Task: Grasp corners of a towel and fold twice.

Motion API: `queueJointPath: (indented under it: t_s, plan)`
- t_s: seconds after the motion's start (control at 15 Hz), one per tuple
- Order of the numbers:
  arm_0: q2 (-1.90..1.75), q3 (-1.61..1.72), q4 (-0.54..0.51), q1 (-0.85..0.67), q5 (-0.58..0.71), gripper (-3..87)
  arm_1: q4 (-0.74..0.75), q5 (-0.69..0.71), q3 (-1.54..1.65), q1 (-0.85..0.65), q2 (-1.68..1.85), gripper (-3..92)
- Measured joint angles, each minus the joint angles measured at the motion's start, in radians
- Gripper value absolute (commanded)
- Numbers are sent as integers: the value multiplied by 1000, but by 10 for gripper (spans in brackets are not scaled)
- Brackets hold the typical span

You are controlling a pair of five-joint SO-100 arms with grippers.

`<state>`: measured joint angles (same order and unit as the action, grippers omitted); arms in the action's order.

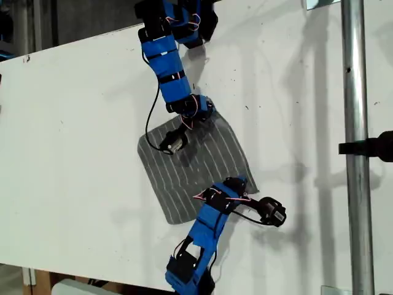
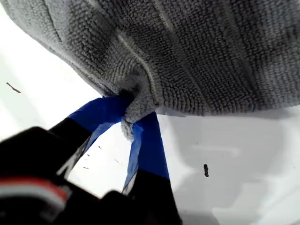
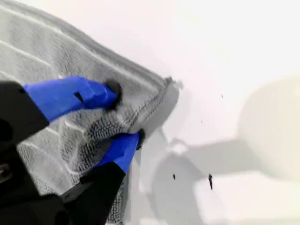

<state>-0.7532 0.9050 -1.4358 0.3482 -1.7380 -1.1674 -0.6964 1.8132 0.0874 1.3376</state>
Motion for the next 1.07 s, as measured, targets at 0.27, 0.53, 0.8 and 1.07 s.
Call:
queueJointPath:
  t_s: [0.27, 0.53, 0.8, 1.07]
  plan:
    - [-5, 9, 0, 21, 0, -23, -11, 0, -25, 0, -15, -2]
    - [-89, 15, -109, 55, -21, -23, -97, -37, -77, 40, -12, -2]
    - [-284, 15, -115, 138, 31, -23, -233, -153, -166, 221, 130, -2]
    - [-396, 40, -103, 173, 34, -23, -262, -210, -206, 339, 261, -2]
